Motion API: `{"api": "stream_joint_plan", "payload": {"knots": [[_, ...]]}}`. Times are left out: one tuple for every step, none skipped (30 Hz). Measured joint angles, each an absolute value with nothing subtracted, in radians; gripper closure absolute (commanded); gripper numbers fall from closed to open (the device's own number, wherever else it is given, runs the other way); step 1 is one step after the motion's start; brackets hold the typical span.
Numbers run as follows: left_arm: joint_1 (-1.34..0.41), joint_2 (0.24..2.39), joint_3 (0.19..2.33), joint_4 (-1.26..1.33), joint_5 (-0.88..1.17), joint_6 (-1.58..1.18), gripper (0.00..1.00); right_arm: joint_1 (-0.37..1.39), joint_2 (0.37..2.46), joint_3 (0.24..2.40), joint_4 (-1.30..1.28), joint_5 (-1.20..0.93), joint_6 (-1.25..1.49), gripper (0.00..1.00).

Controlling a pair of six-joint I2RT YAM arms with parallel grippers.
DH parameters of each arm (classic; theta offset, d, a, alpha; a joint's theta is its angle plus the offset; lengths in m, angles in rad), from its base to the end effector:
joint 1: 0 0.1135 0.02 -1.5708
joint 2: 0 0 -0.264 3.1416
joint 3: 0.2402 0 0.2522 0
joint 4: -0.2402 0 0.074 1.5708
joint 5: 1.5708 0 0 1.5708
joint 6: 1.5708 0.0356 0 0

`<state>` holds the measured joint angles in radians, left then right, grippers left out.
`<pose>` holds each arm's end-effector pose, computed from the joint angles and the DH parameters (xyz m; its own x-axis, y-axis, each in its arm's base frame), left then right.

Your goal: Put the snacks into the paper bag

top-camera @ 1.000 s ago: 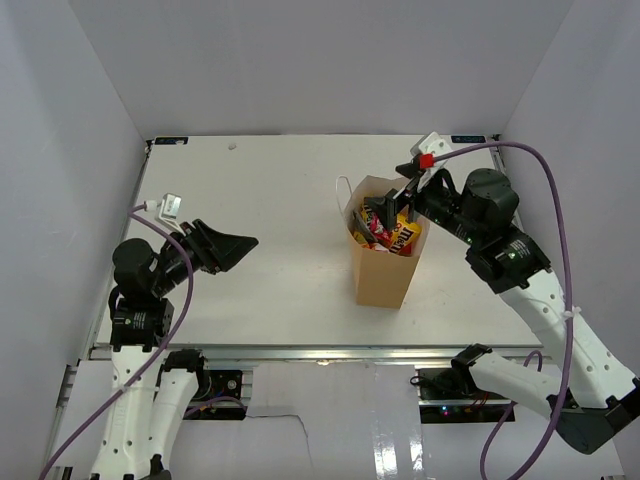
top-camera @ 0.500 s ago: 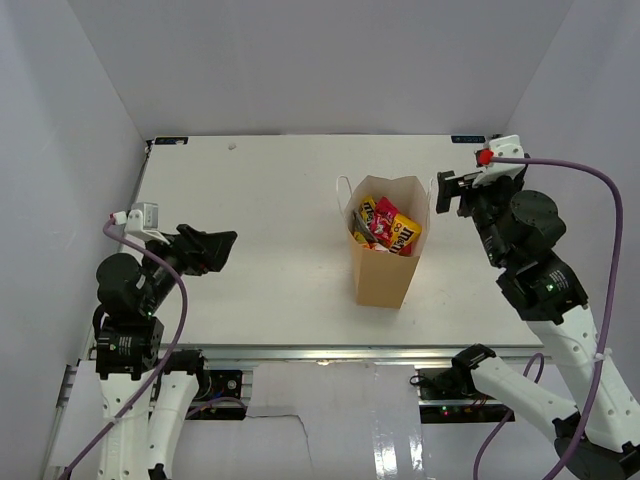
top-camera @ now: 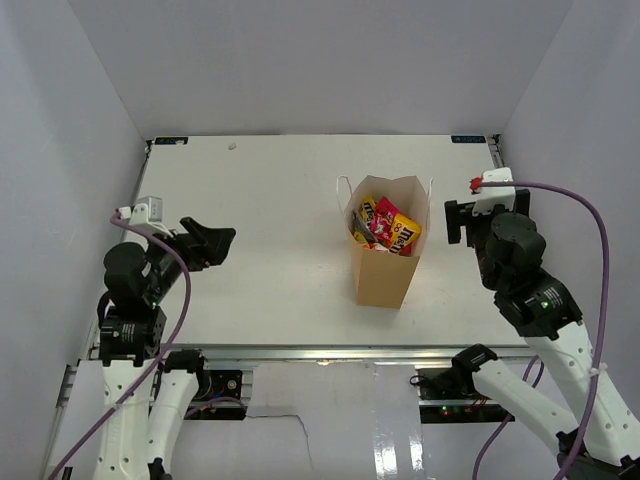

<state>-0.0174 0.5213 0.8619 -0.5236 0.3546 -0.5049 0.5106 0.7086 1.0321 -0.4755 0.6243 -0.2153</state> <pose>0.1073 -0.0142 0.3638 -0.3323 -0.4479 -0.8300 0.2250 0.8170 -0.5309 0.1275 0.0475 0.4045 -0.1520 -0.2838 -0.9467 0.0769 0.9516 -0.2976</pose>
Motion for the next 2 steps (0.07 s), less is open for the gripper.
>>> {"api": "stream_joint_plan", "payload": {"knots": [[-0.017, 0.524, 0.862, -0.524, 0.355, -0.505, 0.02, 0.511, 0.702, 1.032, -0.478, 0.624, -0.212, 0.1], [-0.017, 0.527, 0.862, -0.523, 0.355, -0.505, 0.02, 0.511, 0.697, 1.032, -0.481, 0.622, -0.21, 0.1]]}}
